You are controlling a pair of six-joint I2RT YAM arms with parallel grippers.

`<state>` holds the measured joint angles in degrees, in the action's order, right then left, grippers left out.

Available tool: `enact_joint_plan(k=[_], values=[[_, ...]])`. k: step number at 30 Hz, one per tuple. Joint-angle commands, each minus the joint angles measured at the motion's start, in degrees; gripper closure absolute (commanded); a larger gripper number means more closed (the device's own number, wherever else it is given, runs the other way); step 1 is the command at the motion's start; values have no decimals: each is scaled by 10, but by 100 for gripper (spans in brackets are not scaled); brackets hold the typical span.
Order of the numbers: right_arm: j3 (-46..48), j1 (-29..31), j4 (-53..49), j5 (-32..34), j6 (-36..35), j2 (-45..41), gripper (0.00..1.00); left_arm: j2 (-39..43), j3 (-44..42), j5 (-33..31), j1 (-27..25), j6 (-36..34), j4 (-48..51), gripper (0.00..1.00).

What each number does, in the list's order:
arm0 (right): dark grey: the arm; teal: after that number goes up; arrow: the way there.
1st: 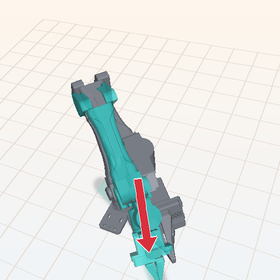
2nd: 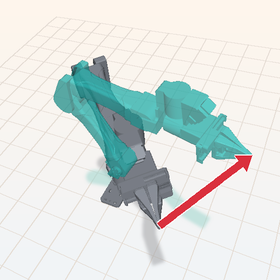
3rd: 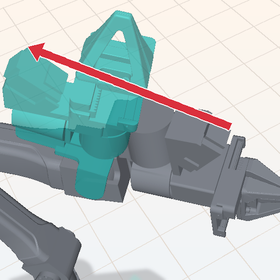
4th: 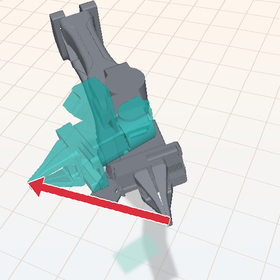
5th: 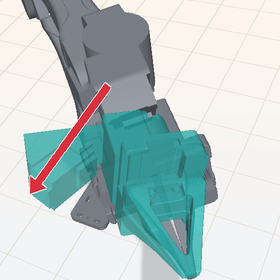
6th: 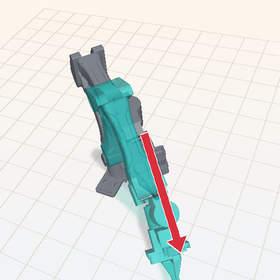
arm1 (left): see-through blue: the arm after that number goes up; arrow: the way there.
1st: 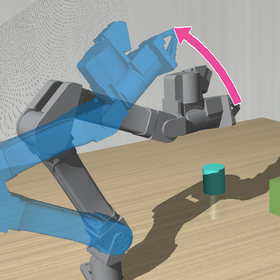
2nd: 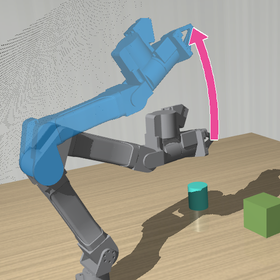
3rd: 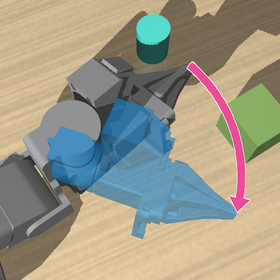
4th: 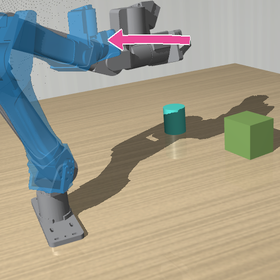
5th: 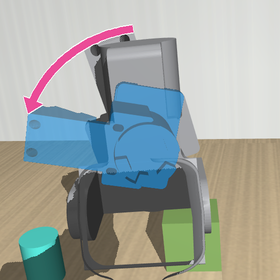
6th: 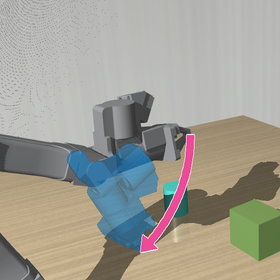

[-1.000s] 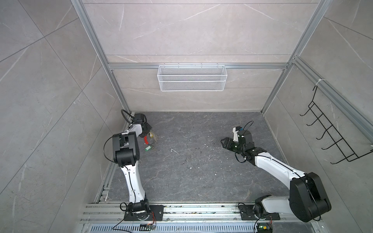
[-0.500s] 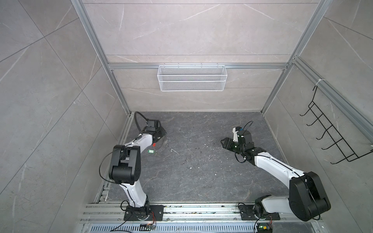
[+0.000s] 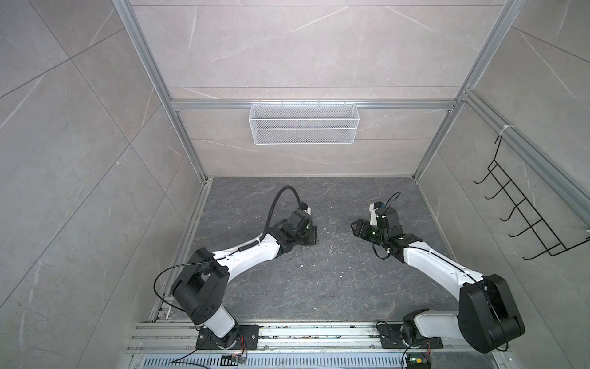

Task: Remove the keys from the keyring

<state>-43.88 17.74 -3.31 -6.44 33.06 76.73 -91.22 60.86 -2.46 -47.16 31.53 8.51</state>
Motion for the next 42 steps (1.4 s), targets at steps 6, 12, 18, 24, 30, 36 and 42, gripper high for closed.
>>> enact_joint_plan(k=[6,12,18,24,30,36,42], values=[[23,3,-23,3,18,-21,41,-29,13,40,-102,-42,70,100],[34,3,-27,-1,23,-19,41,-74,46,61,-138,-67,92,88],[36,5,-40,-20,18,-18,40,-38,33,26,-137,-62,78,57],[33,35,-55,-76,-5,-20,36,38,-14,-54,-121,-52,67,47],[51,91,-87,-129,-31,-52,43,96,-108,-17,-43,-3,29,47],[80,160,-142,-76,-43,-105,58,114,-119,-40,-43,-10,49,45],[170,206,-57,6,2,-232,44,159,-173,-85,-43,1,1,42]])
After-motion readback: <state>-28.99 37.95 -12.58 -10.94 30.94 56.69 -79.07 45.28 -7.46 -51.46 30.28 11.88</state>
